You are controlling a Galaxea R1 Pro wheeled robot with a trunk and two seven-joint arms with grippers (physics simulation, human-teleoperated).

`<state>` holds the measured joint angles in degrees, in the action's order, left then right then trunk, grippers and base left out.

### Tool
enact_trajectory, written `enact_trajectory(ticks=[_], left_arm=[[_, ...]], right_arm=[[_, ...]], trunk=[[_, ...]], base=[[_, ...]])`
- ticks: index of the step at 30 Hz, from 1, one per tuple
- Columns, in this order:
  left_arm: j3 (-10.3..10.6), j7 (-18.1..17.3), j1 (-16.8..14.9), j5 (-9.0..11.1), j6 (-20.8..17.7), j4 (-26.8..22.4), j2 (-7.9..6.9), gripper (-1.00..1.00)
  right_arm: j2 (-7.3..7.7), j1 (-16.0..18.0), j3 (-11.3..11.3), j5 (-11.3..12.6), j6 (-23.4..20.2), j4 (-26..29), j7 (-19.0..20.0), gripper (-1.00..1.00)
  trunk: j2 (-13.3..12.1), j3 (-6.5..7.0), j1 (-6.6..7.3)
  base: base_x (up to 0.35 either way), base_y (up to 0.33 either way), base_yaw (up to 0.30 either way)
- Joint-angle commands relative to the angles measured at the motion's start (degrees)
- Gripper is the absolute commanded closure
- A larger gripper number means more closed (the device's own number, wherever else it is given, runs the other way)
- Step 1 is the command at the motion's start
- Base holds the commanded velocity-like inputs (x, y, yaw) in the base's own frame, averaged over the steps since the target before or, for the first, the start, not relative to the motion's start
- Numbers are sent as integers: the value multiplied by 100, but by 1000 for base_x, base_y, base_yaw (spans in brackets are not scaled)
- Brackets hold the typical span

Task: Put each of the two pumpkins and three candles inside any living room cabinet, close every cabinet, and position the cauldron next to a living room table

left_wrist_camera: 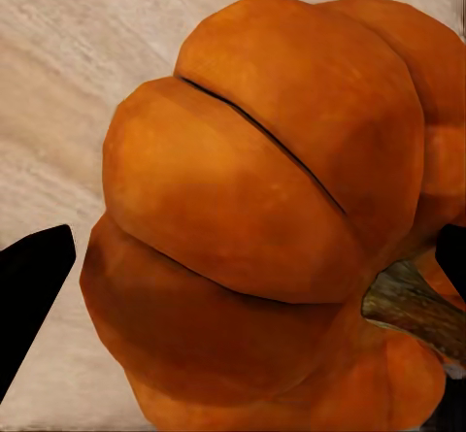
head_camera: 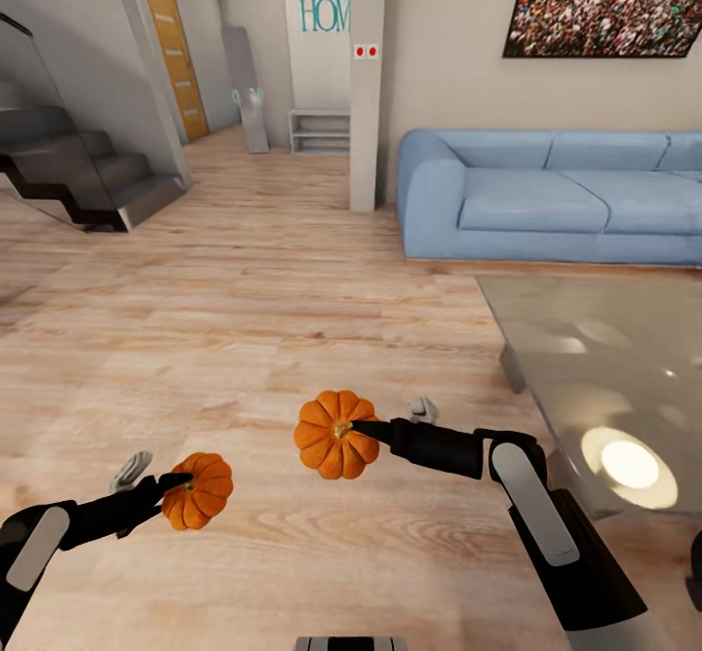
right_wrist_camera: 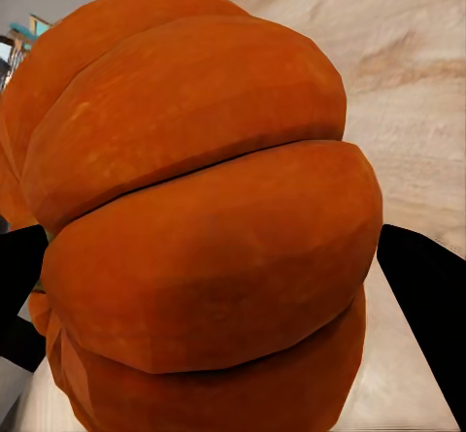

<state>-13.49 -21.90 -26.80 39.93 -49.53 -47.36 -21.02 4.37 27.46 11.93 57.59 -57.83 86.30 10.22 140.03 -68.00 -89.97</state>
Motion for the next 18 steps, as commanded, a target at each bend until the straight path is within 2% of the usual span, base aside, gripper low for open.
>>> enact_trajectory(ticks=[1, 9, 14, 18], left_arm=[[-20, -16, -1, 15, -39, -2, 2, 100], [-41, -16, 20, 15, -39, 1, 2, 100], [-194, -16, 25, 15, -39, -1, 2, 100], [-227, -16, 26, 15, -39, 2, 2, 100]], right_arm=[[2, 5, 1, 24, -17, 2, 58, 100], [3, 5, -24, 24, -33, 1, 59, 100], [3, 5, -24, 24, -42, 1, 59, 100], [1, 5, -24, 24, -44, 1, 59, 100]], trunk=[[-40, 21, 27], [-360, 219, 203], [-561, 342, 313], [-721, 442, 400]], base=[[-306, 101, -200], [-308, 98, -211], [-311, 96, -214], [-311, 96, -218]])
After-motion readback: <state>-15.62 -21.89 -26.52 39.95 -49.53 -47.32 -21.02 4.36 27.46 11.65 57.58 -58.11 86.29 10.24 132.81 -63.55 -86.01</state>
